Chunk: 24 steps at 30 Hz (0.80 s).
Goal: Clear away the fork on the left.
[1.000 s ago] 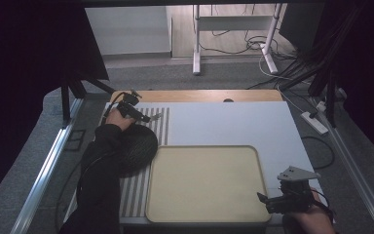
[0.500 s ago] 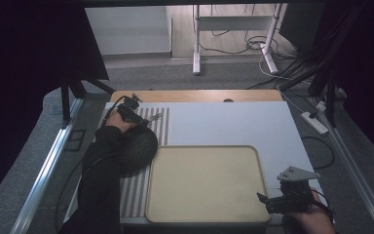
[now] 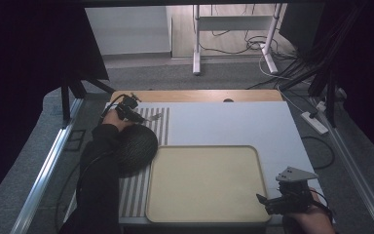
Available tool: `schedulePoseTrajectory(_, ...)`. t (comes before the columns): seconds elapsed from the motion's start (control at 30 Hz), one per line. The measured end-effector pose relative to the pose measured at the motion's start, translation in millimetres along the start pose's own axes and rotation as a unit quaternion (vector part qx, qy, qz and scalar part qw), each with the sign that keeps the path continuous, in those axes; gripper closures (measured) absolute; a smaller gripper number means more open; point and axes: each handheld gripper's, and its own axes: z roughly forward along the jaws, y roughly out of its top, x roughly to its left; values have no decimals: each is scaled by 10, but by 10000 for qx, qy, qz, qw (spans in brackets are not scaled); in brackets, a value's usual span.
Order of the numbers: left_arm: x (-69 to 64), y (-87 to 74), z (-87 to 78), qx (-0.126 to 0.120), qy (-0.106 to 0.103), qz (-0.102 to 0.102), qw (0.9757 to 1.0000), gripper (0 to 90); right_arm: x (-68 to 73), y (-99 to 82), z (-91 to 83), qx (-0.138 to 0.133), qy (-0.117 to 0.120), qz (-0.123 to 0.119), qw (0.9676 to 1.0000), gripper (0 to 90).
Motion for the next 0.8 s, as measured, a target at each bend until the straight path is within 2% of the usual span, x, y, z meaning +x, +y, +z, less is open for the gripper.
schedulePoseTrajectory(0.13, -5, -15, -7, -16, -6, 103, 9999, 763, 2, 1, 0, 21, -5, -18, 10000, 0)
schedulePoseTrajectory(0.23, -30, -23, -18, 36, -99, 327, 9994, 812, 4, 0, -1, 22, -6, -30, 10000, 0)
schedulePoseTrajectory(0.27, -42, -13, -22, 106, -67, 323, 9994, 861, 5, 0, -1, 18, -6, -31, 10000, 0)
schedulePoseTrajectory(0.4, -53, -6, -24, 139, -8, 350, 9993, 864, 11, -1, -4, -9, -22, -41, 10000, 0)
schedulePoseTrajectory(0.53, -75, -11, -50, 258, 282, 449, 9983, 864, 7, -1, -11, -28, -40, -19, 10000, 0)
schedulePoseTrajectory(0.57, -75, -11, -50, 258, 282, 449, 9983, 864, 7, -1, -11, -28, -40, -19, 10000, 0)
schedulePoseTrajectory(0.63, -69, -31, -109, 330, 428, 501, 9973, 864, -1, -3, -14, -60, -32, 20, 10000, 0)
schedulePoseTrajectory(0.7, -63, -36, -127, 329, 439, 483, 9973, 864, 1, -2, -12, -49, -33, 16, 10000, 0)
schedulePoseTrajectory(0.8, -27, -58, -220, 422, 562, 469, 9964, 864, 7, 0, -9, -31, -46, -10, 10000, 0)
